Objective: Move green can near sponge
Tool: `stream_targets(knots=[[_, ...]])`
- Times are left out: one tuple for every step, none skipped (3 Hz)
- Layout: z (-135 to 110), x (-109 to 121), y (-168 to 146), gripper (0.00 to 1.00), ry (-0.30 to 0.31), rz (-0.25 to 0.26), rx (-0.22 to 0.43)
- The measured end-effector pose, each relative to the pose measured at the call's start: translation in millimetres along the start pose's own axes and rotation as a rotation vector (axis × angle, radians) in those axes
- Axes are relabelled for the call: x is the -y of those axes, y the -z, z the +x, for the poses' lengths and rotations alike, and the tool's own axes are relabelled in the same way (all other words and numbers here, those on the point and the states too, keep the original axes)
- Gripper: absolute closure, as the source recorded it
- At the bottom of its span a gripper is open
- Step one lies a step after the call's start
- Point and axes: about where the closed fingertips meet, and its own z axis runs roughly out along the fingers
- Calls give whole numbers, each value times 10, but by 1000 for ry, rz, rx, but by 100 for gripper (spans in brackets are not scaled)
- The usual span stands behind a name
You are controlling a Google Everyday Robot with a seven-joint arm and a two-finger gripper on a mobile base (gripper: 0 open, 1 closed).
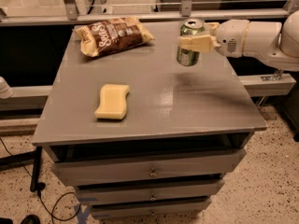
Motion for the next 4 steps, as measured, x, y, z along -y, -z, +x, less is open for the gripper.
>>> stream_targets(knots=[[0,-1,-2,100,0,0,0],[26,-275,-220,100,-18,-73,11],[86,-682,-535,100,-35,-176,27],[201,-1020,-687,100,-51,-251,42]])
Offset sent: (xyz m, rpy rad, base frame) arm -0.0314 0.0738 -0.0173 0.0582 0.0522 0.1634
